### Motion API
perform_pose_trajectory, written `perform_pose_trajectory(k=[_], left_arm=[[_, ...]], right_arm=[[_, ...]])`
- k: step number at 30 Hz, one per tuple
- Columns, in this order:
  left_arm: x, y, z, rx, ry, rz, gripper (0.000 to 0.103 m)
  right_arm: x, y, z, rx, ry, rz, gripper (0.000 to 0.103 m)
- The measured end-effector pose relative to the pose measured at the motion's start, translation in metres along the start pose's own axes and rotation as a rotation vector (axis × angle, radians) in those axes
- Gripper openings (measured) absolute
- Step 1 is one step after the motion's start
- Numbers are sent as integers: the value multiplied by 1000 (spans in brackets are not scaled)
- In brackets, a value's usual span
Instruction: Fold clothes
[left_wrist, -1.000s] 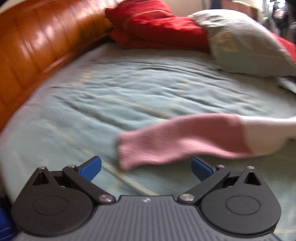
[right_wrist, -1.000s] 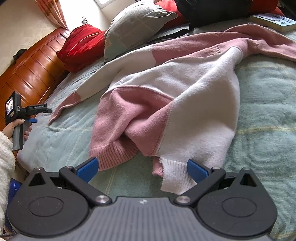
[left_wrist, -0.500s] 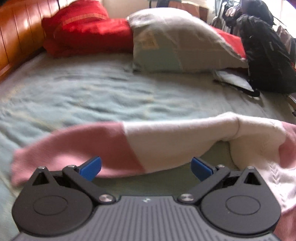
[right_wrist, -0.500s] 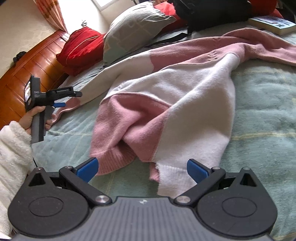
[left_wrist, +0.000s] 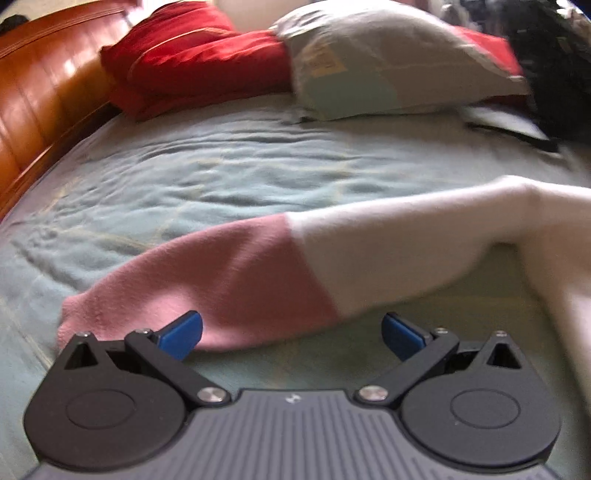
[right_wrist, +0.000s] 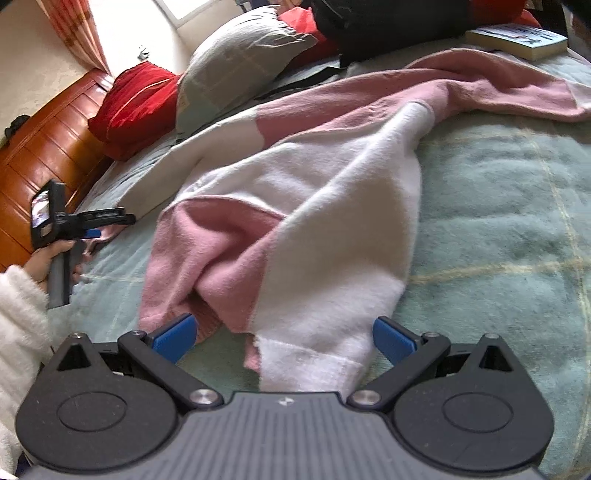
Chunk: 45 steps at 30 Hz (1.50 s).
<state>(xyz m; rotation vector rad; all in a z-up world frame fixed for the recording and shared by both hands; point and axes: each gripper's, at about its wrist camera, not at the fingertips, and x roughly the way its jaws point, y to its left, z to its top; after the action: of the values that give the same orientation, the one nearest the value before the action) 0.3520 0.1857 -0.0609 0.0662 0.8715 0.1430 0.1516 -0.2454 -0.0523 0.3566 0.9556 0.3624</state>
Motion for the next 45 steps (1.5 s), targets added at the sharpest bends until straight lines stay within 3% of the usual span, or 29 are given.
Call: perform_pose_trajectory(k=[6, 13, 20, 25, 31, 36, 40, 45], left_arm=[[-58, -45, -30, 136, -62, -144, 102], [-121, -104, -79, 256, -116, -319, 102], [-156, -149, -119, 356, -162, -339, 102], [-166, -168, -121, 387, -170, -366, 102], [-176, -209, -112, 527, -197, -419, 102], [-185, -261, -113, 636, -210, -477, 102], [-180, -305, -124, 712, -182, -486, 102], [-168, -349, -139, 827, -173, -388, 102]], right_arm=[[-6, -18, -13, 63, 13, 18, 103], [-11, -43, -25, 178, -15, 133, 103], [11, -72, -9, 331, -32, 304, 103], [22, -80, 9, 379, -32, 340, 103], [-18, -89, -7, 365, -68, 242, 103], [-61, -101, -27, 308, -117, 80, 103], [-78, -117, -33, 326, -149, 91, 103], [-90, -133, -35, 343, -188, 117, 103]])
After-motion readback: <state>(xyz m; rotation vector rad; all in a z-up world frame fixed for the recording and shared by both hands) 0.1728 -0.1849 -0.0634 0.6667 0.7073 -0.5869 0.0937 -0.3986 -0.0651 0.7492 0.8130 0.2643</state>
